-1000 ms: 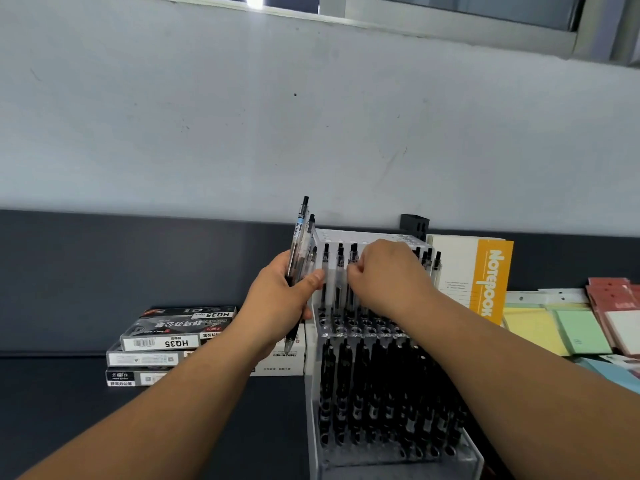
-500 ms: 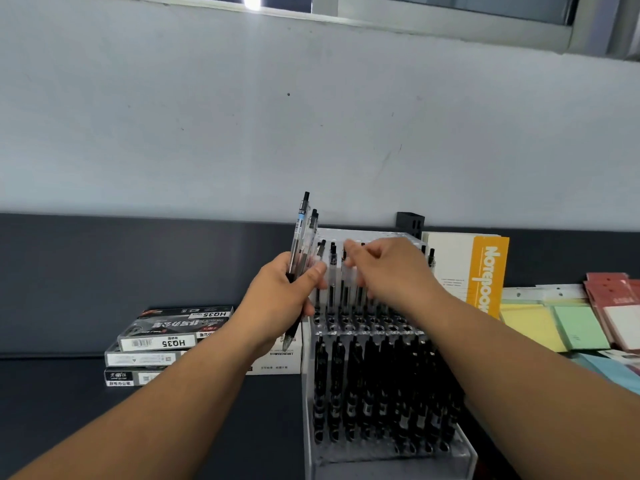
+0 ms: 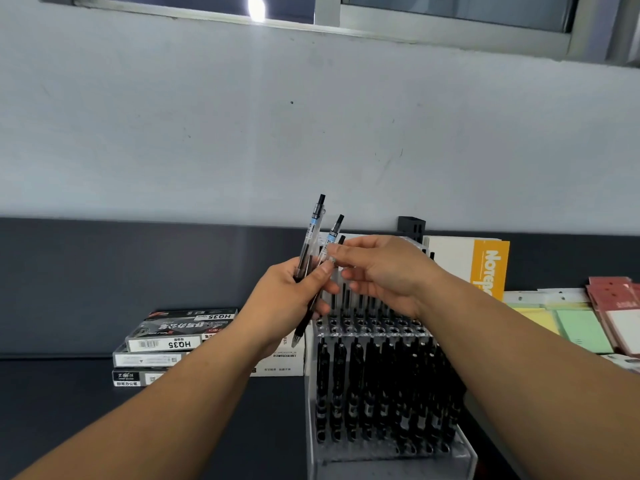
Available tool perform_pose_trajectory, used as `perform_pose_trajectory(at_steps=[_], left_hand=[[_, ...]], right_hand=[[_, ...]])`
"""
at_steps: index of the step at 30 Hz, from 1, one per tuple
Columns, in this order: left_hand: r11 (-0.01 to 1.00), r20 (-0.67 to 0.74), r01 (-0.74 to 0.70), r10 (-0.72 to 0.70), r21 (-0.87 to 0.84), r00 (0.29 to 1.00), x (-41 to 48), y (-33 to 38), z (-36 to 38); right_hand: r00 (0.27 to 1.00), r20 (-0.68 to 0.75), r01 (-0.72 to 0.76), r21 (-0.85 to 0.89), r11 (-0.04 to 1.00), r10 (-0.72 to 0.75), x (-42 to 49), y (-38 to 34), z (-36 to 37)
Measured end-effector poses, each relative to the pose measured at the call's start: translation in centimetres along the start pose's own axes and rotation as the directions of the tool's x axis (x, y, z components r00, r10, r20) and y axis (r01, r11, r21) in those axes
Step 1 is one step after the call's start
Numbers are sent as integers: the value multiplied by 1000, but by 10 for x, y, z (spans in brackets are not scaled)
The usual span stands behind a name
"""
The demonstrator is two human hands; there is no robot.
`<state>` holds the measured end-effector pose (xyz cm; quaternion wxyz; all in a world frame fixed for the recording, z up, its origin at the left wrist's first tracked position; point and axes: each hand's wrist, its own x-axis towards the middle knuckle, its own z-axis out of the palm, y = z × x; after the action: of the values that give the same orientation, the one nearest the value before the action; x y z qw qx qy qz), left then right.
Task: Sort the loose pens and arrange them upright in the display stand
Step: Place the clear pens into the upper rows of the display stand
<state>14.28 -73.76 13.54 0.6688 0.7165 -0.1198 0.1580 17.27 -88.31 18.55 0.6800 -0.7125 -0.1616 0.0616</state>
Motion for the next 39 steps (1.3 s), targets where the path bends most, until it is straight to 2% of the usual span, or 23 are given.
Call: perform_pose_trajectory(at_steps=[5, 10, 12, 15, 17, 20, 23, 31, 35, 39], left_hand=[[996, -13, 19, -21, -87, 1000, 1, -4, -4], [996, -50, 25, -29, -81, 998, 3, -11, -6], [997, -119, 24, -32, -70, 992, 6, -15, -11], [997, -220, 30, -46, -73, 974, 10, -23, -20], [997, -225, 37, -52, -68, 973, 10, -26, -23], [997, -211, 41, -54, -67, 976, 10, -28, -25], [996, -196, 46, -61, -81, 979, 12, -29, -24], [995, -155, 60, -71, -77, 985, 14, -32, -21], [997, -151, 52, -62, -65, 987, 14, -34, -20], [996, -151, 55, -65, -66, 986, 14, -37, -21]], right_hand=[[997, -54, 53, 11, 999, -52, 0, -6, 3], [969, -159, 151, -237, 960, -192, 2, -4, 12], [940, -182, 203, -384, 901, -290, 2, -6, 13], [900, -148, 229, -642, 732, -411, 2, -11, 14], [890, -111, 232, -726, 647, -443, 2, -14, 18], [861, -114, 232, -779, 583, -496, 1, -22, 22], [874, -103, 179, -840, 512, -475, 2, -23, 25], [920, -130, 63, -882, 466, -370, 4, -26, 34], [951, -106, 3, -938, 348, -292, 7, -15, 40], [932, -115, -4, -952, 306, -343, 11, -2, 43]])
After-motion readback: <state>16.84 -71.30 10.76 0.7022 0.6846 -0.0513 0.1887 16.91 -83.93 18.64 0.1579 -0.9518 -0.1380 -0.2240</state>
